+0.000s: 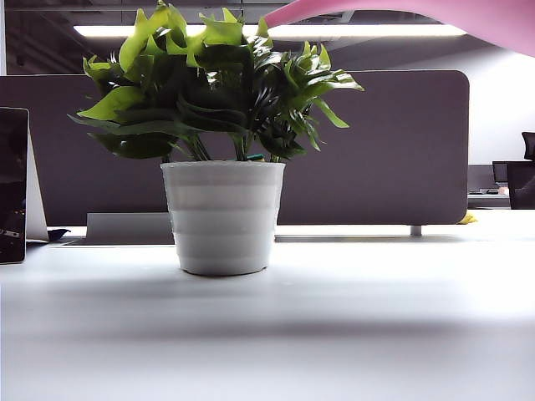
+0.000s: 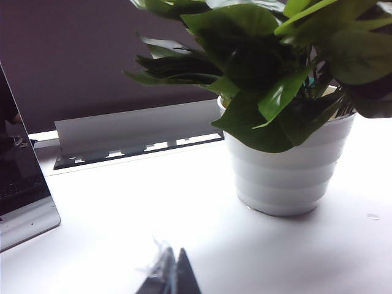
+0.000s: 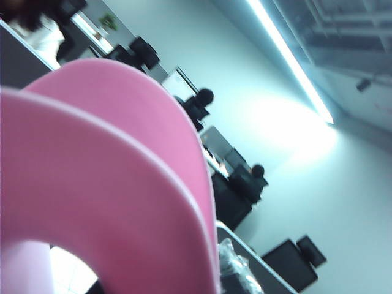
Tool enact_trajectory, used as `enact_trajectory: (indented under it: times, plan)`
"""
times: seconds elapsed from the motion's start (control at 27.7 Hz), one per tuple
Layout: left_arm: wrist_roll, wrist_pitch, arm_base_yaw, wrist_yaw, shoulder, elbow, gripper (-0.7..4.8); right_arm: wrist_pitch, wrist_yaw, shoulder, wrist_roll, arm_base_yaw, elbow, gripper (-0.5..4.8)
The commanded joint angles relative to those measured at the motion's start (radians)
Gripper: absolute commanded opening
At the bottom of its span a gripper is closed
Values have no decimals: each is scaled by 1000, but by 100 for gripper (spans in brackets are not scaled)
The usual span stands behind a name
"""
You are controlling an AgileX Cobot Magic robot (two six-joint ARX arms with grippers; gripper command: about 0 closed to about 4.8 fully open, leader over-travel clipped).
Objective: Pick up the watering can from the table, water the potted plant, and put the can back.
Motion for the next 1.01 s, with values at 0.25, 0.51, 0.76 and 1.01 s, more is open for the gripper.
enact_trajectory:
  times: [0.25,0.51,0.76,1.01]
  plan:
    - [0,10,-1,3,1,1,-5,79,18,11,-37,24,36,-6]
    - [0,10,-1,3,1,1,-5,82,28,11,-72,24,36,-6]
    - [0,10,-1,3,1,1,-5,85,35,10,-94,25,36,-6]
    - [0,10,-1,3,1,1,-5,91,23,10,-125,25,36,-6]
